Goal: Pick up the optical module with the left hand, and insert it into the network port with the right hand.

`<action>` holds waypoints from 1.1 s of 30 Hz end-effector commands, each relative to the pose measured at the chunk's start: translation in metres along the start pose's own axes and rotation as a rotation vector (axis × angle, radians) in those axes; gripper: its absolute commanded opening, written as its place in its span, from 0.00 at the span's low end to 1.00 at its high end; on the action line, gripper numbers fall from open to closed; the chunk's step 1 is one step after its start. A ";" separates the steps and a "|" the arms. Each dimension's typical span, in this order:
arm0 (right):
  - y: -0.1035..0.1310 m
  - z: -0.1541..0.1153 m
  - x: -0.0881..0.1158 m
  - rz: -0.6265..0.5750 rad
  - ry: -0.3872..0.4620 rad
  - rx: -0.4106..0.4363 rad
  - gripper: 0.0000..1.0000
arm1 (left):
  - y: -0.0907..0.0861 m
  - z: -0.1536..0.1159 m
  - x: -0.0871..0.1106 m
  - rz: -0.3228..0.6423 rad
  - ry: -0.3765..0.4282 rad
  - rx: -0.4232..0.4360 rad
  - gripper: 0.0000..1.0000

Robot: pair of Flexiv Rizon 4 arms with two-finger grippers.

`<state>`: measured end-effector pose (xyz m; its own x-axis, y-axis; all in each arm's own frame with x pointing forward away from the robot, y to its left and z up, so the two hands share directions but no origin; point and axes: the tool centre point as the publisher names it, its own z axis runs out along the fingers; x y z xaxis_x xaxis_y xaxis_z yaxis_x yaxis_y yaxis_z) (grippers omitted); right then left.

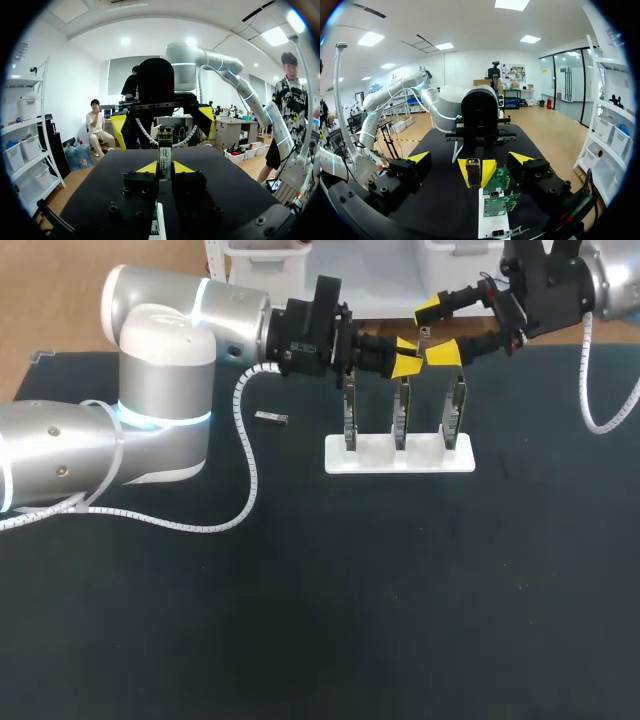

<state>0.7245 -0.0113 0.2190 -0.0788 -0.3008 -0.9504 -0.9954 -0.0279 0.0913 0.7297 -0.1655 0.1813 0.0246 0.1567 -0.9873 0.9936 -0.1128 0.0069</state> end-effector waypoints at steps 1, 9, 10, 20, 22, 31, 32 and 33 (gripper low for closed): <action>0.001 0.000 0.000 -0.001 0.001 0.002 1.00 | 0.001 0.000 0.000 0.001 0.002 0.001 0.00; 0.001 0.000 0.000 -0.001 0.001 0.002 1.00 | 0.001 0.000 0.000 0.001 0.002 0.001 0.00; 0.001 0.000 0.000 -0.001 0.001 0.002 1.00 | 0.001 0.000 0.000 0.001 0.002 0.001 0.00; 0.001 0.000 0.000 -0.001 0.001 0.002 0.38 | 0.001 0.000 0.000 0.001 0.002 0.001 0.00; 0.001 0.000 0.000 -0.001 0.001 0.002 0.33 | 0.001 0.000 0.000 0.001 0.002 0.001 0.00; 0.001 0.000 0.000 -0.001 0.001 0.002 0.02 | 0.001 0.000 0.000 0.001 0.002 0.001 0.00; 0.001 0.000 0.000 -0.001 0.001 0.002 0.00 | 0.001 0.000 0.000 0.001 0.002 0.001 0.00; 0.001 0.000 0.000 -0.001 0.001 0.002 0.00 | 0.001 0.000 0.000 0.001 0.002 0.001 0.00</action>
<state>0.7257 -0.0116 0.2190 -0.0784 -0.3011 -0.9504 -0.9956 -0.0247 0.0900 0.7286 -0.1660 0.1812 0.0246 0.1565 -0.9874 0.9933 -0.1151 0.0065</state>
